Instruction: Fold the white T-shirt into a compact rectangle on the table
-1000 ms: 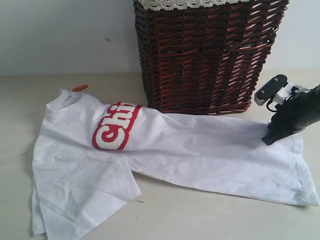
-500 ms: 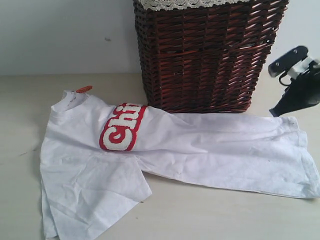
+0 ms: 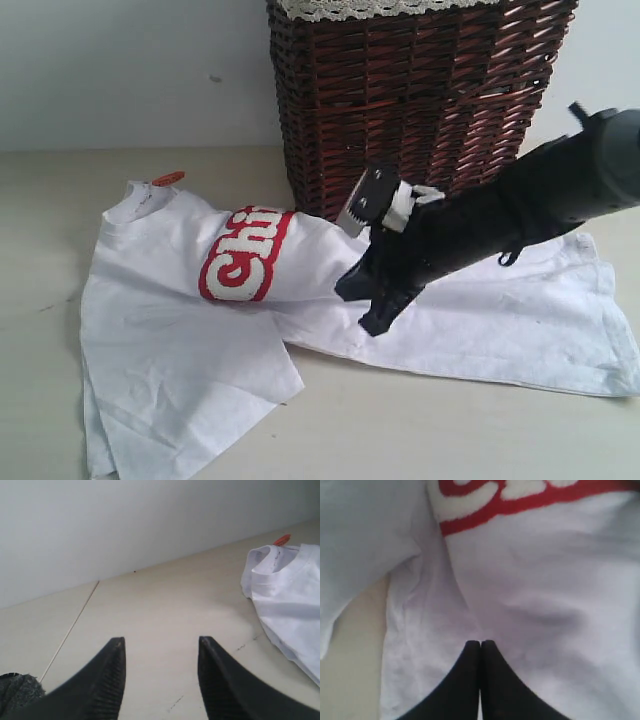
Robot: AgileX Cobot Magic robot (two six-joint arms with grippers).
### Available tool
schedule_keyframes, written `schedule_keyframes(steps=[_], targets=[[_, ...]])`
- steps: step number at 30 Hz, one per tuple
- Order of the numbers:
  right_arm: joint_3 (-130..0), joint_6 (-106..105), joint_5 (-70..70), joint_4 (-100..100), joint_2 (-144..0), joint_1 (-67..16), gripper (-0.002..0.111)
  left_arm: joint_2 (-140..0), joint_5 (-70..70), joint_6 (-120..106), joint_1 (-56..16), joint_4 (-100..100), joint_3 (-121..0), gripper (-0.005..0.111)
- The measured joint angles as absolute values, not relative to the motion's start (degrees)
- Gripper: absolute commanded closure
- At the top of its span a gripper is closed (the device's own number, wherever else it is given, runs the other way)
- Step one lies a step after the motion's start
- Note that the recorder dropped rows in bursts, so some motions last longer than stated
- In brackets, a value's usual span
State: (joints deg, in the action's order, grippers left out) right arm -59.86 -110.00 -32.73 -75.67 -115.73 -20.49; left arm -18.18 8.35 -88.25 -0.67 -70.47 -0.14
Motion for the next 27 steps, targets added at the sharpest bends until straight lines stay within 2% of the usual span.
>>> schedule_keyframes(steps=[8,16,21,27], targets=[[-60.3,-102.3,-30.2,-72.3,-120.4,-22.1,0.108,-18.2,8.3,-88.2,-0.7,-70.5,-0.1,0.062],[-61.0,-69.8,-27.1,-42.8,-116.8,-22.5,0.108,-18.2,8.3,-88.2,-0.7,-70.5,-0.1,0.062],[-60.4,-61.6,-24.5,-29.1,-114.6,-22.5,0.108,-18.2,8.3,-88.2,-0.7,-70.5,-0.1,0.062],[-60.0,-65.4,-24.6,-36.2,-111.7,-22.3,0.108,-18.2,8.3,-88.2,-0.7,-70.5,-0.1,0.062]])
